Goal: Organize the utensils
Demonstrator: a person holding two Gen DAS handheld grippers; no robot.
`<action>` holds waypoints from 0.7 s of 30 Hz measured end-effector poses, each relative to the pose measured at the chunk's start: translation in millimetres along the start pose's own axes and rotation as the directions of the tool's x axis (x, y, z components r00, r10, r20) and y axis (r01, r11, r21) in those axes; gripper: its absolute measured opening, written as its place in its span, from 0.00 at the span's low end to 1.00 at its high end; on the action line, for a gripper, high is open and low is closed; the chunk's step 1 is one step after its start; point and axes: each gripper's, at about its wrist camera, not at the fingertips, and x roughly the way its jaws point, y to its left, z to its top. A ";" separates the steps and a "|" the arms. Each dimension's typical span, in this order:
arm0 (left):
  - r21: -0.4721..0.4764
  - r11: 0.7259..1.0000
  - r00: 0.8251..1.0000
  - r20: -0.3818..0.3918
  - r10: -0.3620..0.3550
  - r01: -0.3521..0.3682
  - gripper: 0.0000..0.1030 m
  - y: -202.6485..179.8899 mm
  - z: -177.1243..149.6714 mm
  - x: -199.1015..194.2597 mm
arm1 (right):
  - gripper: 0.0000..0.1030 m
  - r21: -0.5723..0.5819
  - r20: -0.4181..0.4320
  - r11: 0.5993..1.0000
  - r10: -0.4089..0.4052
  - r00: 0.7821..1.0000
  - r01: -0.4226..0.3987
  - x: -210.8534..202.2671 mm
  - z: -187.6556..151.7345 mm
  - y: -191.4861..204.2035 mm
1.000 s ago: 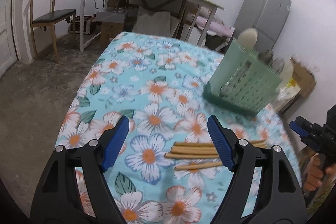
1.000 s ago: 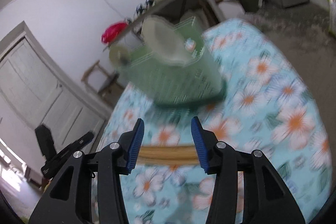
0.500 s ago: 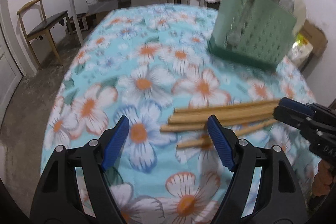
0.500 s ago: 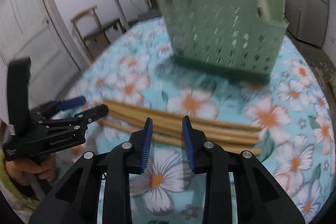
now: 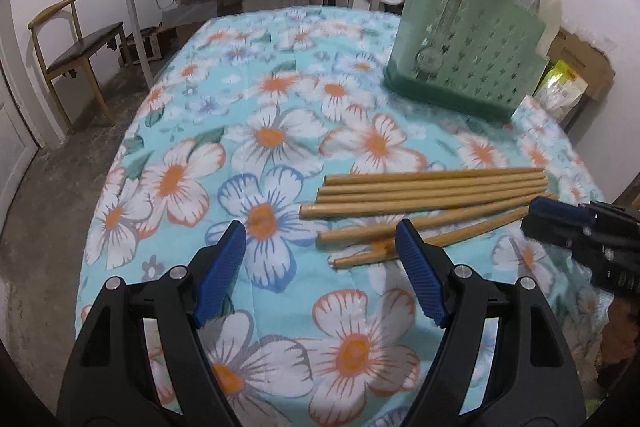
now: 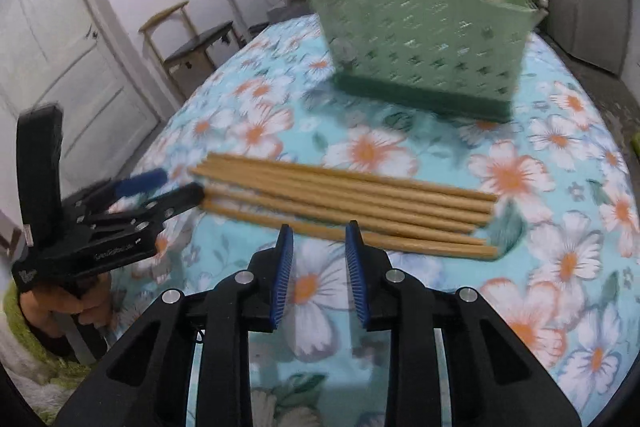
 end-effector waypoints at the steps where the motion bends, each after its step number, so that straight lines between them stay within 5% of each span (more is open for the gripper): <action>1: 0.004 1.000 1.000 0.019 -0.009 0.009 0.71 -0.7 0.9 -3.9 | 0.27 0.023 0.023 1.000 -0.002 1.000 0.001 -5.2 2.7 -6.1; 8: 0.091 0.993 0.992 0.097 -0.086 0.077 0.69 -24.3 12.0 -17.6 | 0.27 0.147 0.079 0.989 0.004 0.997 -0.016 -18.1 12.3 -38.7; 13: 0.214 0.964 0.982 0.066 -0.178 0.160 0.52 -57.0 9.7 -16.3 | 0.27 0.216 0.061 0.976 -0.008 0.998 -0.005 -17.4 6.3 -56.9; 16: 0.334 0.925 0.979 0.022 -0.201 0.183 0.41 -83.1 0.9 -9.7 | 0.27 0.251 0.049 0.968 -0.013 0.999 0.001 -17.0 2.3 -68.2; 21: 0.554 0.825 0.993 -0.025 -0.115 0.109 0.26 -122.0 -17.6 8.0 | 0.27 0.279 0.042 0.960 -0.015 0.999 0.003 -17.6 -0.5 -79.6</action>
